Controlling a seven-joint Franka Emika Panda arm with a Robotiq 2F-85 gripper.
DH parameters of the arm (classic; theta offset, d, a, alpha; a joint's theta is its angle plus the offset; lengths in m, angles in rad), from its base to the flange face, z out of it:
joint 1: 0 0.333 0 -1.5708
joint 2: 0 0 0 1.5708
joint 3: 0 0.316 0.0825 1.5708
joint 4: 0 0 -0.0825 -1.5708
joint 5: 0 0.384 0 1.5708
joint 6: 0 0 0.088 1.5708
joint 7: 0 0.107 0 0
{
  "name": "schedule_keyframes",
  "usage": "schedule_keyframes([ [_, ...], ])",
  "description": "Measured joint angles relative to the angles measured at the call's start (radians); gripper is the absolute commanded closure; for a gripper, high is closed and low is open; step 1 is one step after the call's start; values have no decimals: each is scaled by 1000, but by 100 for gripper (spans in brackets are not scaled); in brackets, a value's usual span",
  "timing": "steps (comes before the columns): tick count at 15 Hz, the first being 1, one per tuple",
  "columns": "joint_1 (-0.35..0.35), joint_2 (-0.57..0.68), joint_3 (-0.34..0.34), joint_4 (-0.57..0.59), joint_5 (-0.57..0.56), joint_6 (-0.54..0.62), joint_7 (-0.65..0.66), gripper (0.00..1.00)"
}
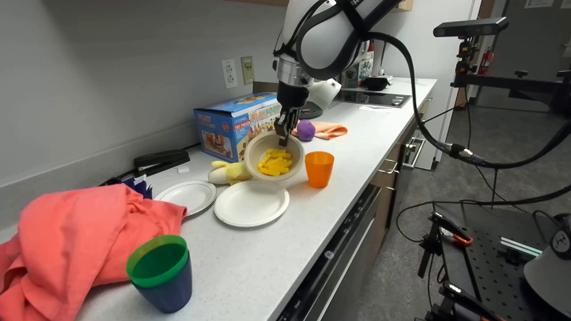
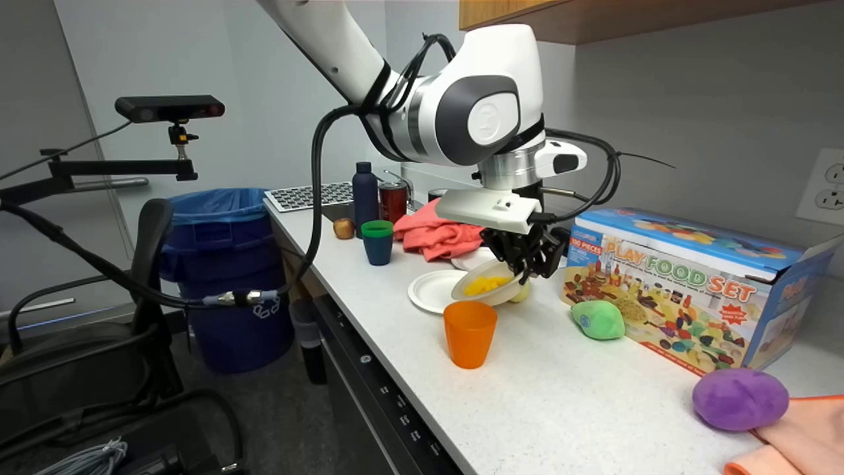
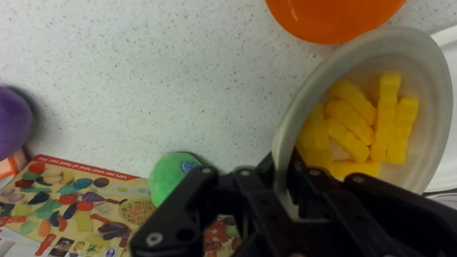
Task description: Pick up the plate and pour it's contents on the other plate
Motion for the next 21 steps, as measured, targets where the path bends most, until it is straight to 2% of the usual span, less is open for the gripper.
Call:
schedule_keyframes([
  [5, 0, 0, 0, 0, 0, 0, 0, 93],
  [6, 0, 0, 0, 0, 0, 0, 0, 98],
  [15, 18, 31, 27, 42, 51, -3, 19, 98],
  [18, 45, 48, 26, 68, 3, 17, 68, 98],
  [21, 74, 50, 6, 69, -129, 77, 153, 98],
])
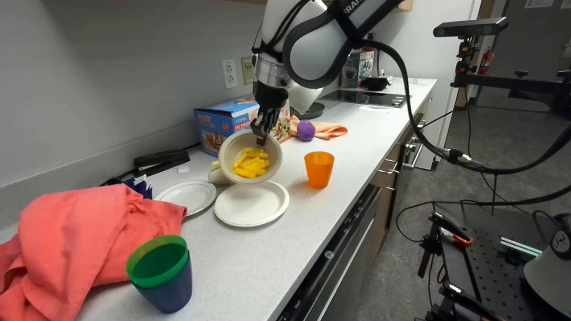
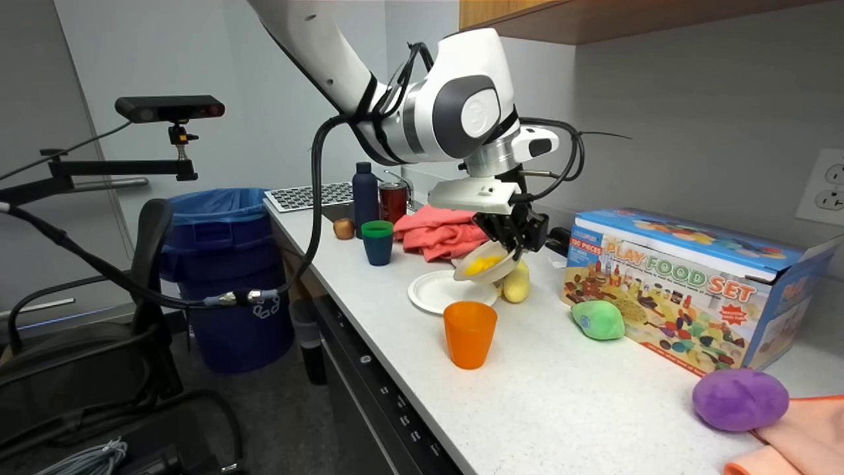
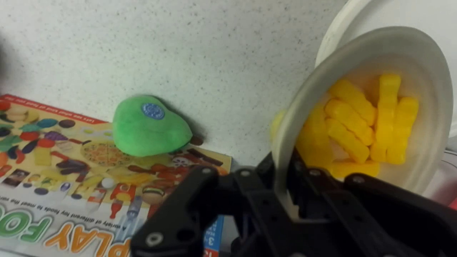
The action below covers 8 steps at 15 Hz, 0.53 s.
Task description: Pick up the plate and pour it's contents on the other plate
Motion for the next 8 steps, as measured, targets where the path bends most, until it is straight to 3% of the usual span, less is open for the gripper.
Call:
schedule_keyframes([
  [8, 76, -1, -79, -26, -333, 135, 233, 98],
])
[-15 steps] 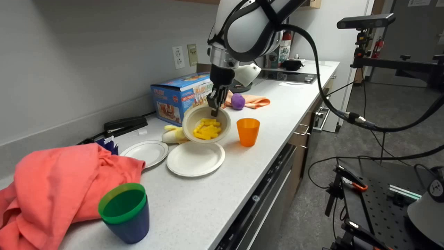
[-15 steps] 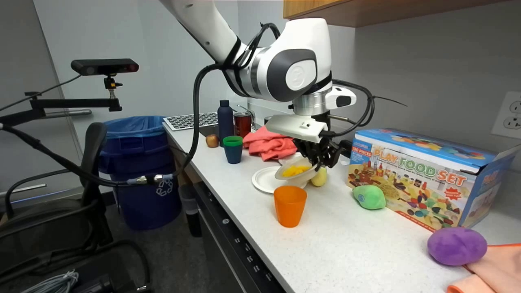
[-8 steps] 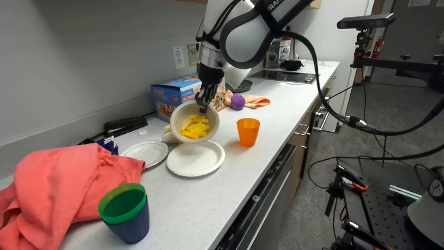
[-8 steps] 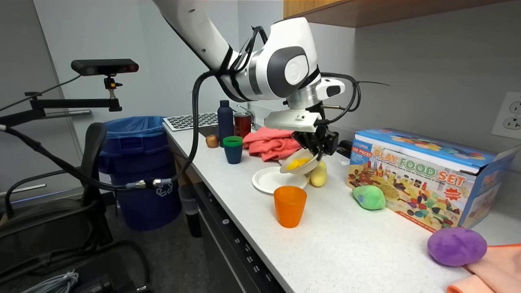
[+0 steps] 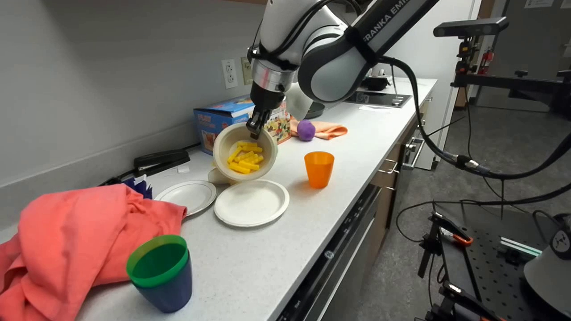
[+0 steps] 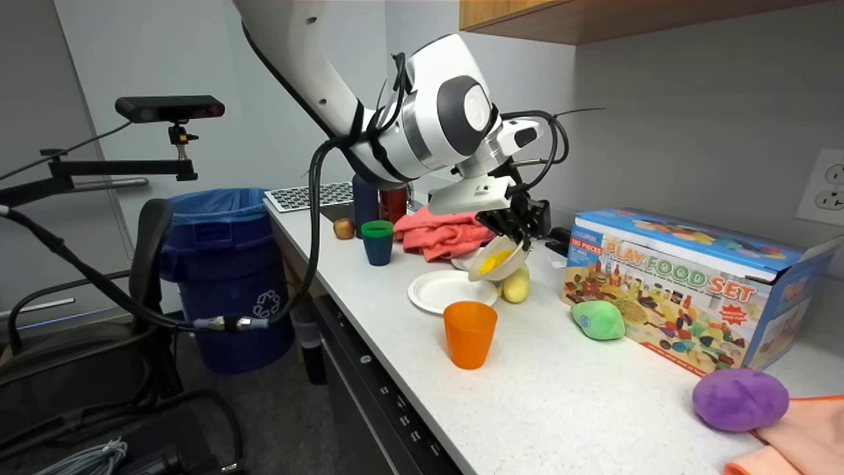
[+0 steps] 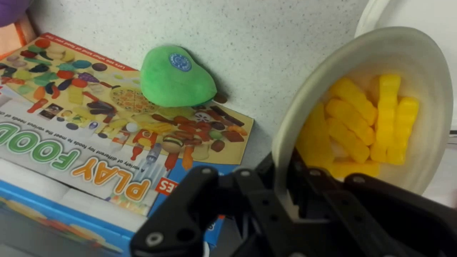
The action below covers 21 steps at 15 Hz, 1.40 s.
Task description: Pick up the plate and pour it's contents on the other plate
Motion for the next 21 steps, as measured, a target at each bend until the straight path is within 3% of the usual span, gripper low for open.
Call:
schedule_keyframes([
  [5, 43, -22, -66, -62, -320, 121, 228, 98],
  [10, 79, -40, -118, -66, -647, 140, 497, 98],
  [15, 85, -55, -123, -55, -932, 145, 741, 98],
  [21, 87, -59, -117, -33, -1196, 145, 955, 98],
])
